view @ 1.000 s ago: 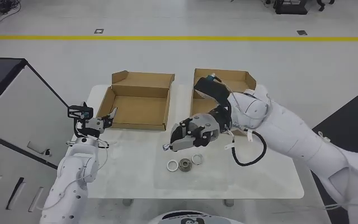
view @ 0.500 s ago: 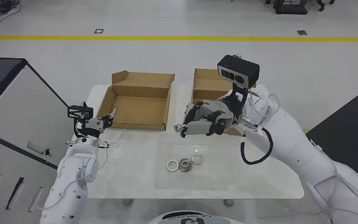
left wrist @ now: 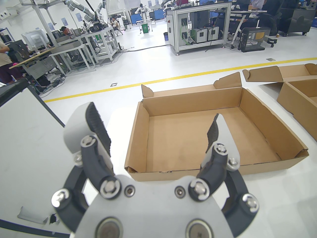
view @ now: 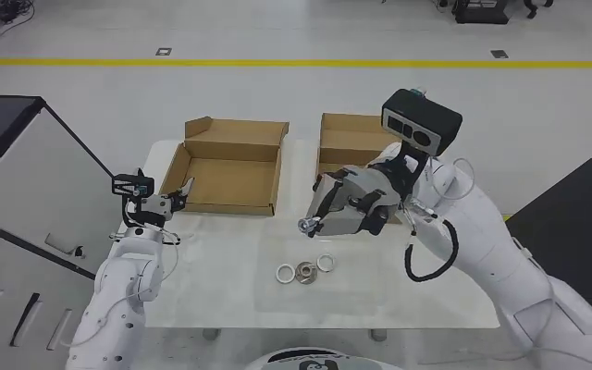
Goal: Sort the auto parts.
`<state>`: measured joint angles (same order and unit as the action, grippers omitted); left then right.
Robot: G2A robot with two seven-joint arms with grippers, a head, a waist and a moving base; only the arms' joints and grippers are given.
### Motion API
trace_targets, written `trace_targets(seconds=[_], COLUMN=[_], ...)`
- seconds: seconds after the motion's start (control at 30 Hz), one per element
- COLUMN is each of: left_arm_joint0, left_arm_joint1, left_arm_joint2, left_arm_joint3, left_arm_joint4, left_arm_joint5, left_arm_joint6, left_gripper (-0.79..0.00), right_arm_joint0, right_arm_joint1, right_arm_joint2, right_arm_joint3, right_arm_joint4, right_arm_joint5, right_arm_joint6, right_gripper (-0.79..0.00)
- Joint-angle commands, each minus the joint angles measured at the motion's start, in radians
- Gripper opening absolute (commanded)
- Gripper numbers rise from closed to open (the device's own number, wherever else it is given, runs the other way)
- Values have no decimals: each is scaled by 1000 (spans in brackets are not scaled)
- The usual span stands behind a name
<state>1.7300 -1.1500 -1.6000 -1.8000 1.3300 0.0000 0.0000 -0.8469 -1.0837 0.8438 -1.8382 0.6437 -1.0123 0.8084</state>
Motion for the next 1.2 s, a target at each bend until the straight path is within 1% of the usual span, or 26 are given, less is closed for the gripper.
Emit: trace_targets(seconds=[0.0, 0.2, 0.3, 0.43, 0.63, 0.83, 1.17], left_arm_joint0=[0, 0, 0, 0, 0, 0, 0], left_arm_joint1=[0, 0, 0, 0, 0, 0, 0], left_arm_joint2=[0, 0, 0, 0, 0, 0, 0], left_arm_joint3=[0, 0, 0, 0, 0, 0, 0], left_arm_joint4=[0, 0, 0, 0, 0, 0, 0], left_arm_joint5=[0, 0, 0, 0, 0, 0, 0], left_arm_joint6=[0, 0, 0, 0, 0, 0, 0], left_gripper=[0, 0, 0, 0, 0, 0, 0], right_arm_joint0=[0, 0, -8, -57, -121, -148, -148], right_arm_joint1=[0, 0, 2, 6, 17, 22, 22], right_arm_joint2=[0, 0, 22, 51, 96, 112, 112], right_arm_joint3=[0, 0, -26, -48, -83, -127, -127], right_arm_joint4=[0, 0, -50, 40, 179, 235, 235], right_arm_joint5=[0, 0, 48, 39, 10, 35, 35], right_arm_joint6=[0, 0, -3, -35, 10, 34, 34], right_gripper=[-785, -785, -785, -785, -785, -785, -785])
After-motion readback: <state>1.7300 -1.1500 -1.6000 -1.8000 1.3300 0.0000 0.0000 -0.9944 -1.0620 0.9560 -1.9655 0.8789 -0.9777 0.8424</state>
